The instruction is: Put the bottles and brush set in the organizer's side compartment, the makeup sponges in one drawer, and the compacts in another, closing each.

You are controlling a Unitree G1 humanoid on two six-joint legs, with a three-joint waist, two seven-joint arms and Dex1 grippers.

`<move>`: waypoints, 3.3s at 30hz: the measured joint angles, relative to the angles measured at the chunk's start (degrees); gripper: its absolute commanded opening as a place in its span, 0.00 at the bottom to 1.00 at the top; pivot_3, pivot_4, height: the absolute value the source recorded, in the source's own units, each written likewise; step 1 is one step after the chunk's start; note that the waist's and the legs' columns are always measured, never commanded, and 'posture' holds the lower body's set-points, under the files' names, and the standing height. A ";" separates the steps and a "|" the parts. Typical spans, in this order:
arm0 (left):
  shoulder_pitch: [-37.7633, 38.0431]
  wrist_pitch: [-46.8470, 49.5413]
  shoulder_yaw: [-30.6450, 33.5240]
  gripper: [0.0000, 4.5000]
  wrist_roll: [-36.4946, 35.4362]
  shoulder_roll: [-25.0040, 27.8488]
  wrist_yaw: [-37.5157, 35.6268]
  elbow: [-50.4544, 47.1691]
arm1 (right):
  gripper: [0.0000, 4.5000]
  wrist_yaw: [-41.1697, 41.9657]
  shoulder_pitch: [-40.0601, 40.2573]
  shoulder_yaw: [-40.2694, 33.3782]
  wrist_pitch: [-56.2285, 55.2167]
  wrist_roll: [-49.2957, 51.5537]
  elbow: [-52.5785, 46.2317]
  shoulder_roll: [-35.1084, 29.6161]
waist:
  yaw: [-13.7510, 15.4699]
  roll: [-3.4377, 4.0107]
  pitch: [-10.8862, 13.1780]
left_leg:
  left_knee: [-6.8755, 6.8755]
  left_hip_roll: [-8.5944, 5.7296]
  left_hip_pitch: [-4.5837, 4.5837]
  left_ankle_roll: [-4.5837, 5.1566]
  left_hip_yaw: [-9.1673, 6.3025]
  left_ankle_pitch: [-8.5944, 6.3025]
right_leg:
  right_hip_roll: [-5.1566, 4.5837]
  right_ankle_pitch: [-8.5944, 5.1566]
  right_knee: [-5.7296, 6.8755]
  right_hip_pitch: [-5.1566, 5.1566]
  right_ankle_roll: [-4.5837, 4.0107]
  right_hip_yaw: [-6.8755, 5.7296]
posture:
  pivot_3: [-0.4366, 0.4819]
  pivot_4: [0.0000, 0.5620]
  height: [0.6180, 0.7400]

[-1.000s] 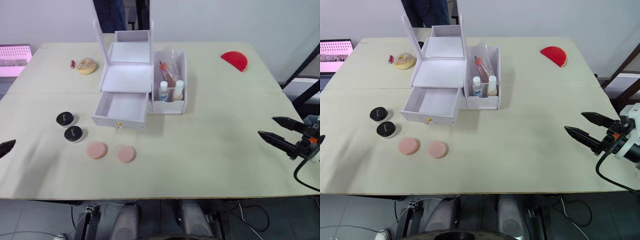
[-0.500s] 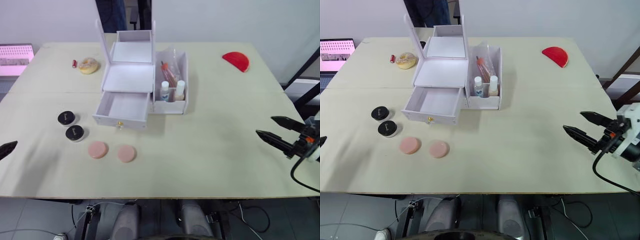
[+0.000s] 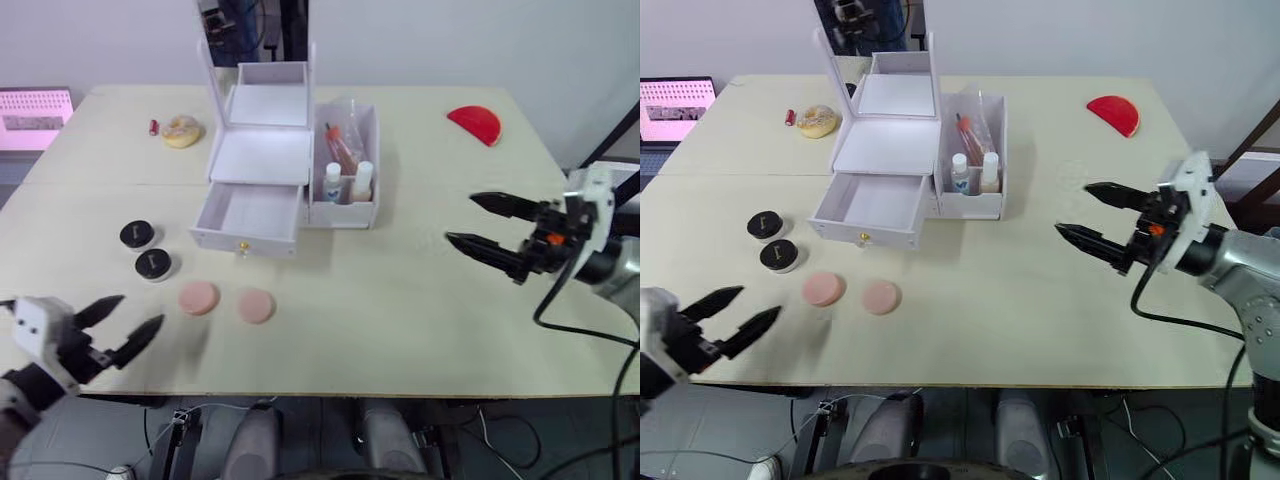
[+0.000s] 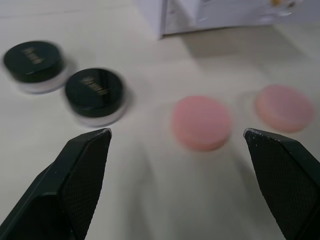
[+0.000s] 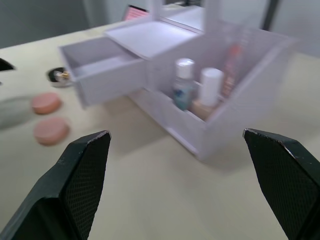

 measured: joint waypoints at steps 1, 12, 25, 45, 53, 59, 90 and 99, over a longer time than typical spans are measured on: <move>0.37 0.15 -2.42 0.99 0.35 -2.71 2.80 -3.00 | 1.00 0.05 -1.15 1.22 0.09 0.13 -0.01 0.51 | 0.00 0.00 0.00 | 0.04 0.00 0.02 0.00 0.00 0.00 | 0.01 -0.02 0.00 0.04 0.03 0.00 | 0.48 0.27 1.00; 3.39 0.83 -29.00 0.99 19.00 -14.84 25.53 -13.98 | 1.00 -0.74 -5.19 9.14 2.89 0.95 -2.80 3.08 | -0.03 -0.03 -0.06 | 0.01 -0.01 0.18 0.02 -0.01 0.00 | 0.03 -0.04 0.12 0.11 0.06 0.02 | 0.48 0.27 1.00; -1.84 1.54 -39.58 0.99 29.02 -17.64 33.74 -7.70 | 1.00 1.76 -7.35 11.19 4.40 3.01 -3.52 2.82 | -0.05 -0.02 -0.06 | 0.00 -0.01 0.21 0.02 -0.01 0.00 | 0.03 -0.06 0.14 0.11 0.09 0.01 | 0.48 0.27 1.00; -5.97 0.67 -41.46 0.99 30.08 -18.92 34.06 -2.92 | 1.00 -0.32 -12.60 10.64 4.63 6.25 -3.56 3.81 | -0.04 -0.02 -0.06 | -0.02 -0.01 0.29 0.02 -0.01 0.00 | 0.03 -0.07 0.22 0.12 0.10 0.01 | 0.48 0.27 1.00; -6.65 0.28 -41.67 0.99 30.35 -18.94 34.09 -2.10 | 1.00 -0.88 -12.55 10.64 4.63 6.38 -4.00 3.86 | -0.01 -0.02 -0.06 | -0.02 -0.01 0.31 0.02 -0.01 0.00 | 0.03 -0.08 0.25 0.12 0.10 0.01 | 0.48 0.27 1.00; -7.45 2.65 -41.69 0.99 31.03 -18.30 34.20 -2.89 | 1.00 -1.46 -12.31 10.64 4.68 6.37 -4.49 3.86 | -0.04 -0.02 -0.06 | -0.04 -0.01 0.31 0.02 -0.01 0.00 | 0.03 -0.07 0.25 0.12 0.10 0.01 | 0.48 0.27 1.00; -25.71 49.25 -39.92 0.80 29.39 -17.96 36.77 -16.08 | 1.00 -5.18 -11.75 10.77 5.71 7.17 -6.62 4.05 | -0.04 -0.02 -0.06 | -0.04 -0.02 0.48 0.02 -0.03 0.01 | 0.04 -0.10 0.30 0.28 0.15 0.01 | 0.48 0.27 1.00; -26.12 52.54 -39.37 0.61 28.86 -17.79 36.74 -18.09 | 1.00 -5.32 -11.74 10.77 5.72 7.22 -6.63 4.07 | -0.14 -0.03 -0.06 | -0.06 -0.02 0.48 0.02 -0.03 0.01 | 0.04 -0.10 0.29 0.28 0.14 0.01 | 0.48 0.27 1.00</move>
